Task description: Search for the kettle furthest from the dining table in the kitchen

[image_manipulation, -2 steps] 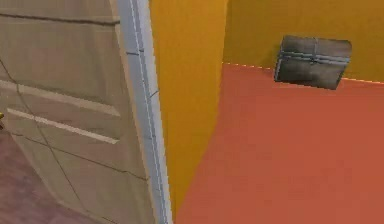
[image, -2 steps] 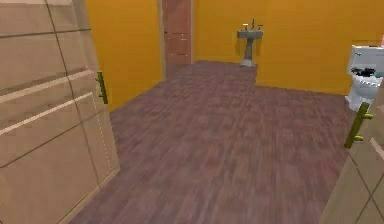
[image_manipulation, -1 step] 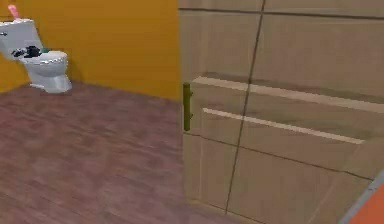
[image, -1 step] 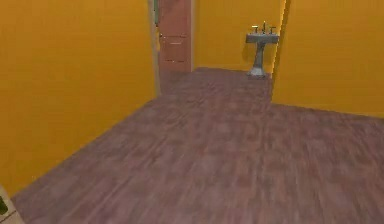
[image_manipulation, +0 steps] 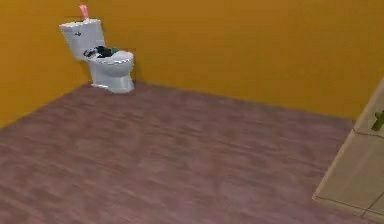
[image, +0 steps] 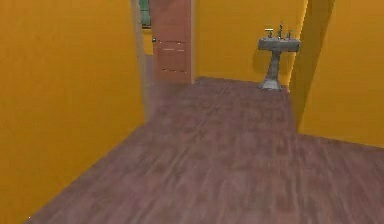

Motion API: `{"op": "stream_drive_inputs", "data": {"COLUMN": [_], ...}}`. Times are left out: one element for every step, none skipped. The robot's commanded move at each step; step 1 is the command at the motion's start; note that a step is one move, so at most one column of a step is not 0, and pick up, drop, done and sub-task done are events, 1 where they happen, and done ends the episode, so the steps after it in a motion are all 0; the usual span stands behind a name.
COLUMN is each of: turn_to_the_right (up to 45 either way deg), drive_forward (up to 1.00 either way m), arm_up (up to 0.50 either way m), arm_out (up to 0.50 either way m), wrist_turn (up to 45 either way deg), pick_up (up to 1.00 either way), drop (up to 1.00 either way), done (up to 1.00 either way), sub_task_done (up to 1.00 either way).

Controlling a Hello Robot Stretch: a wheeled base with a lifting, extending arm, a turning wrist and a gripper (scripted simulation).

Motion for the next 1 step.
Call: {"op": "stream_drive_inputs", "data": {"turn_to_the_right": [0.0], "drive_forward": [1.00], "arm_up": [0.00], "arm_out": [0.00], "wrist_turn": [0.0], "pick_up": [0.00], "drop": [0.00], "done": [0.00], "sub_task_done": [0.00]}}
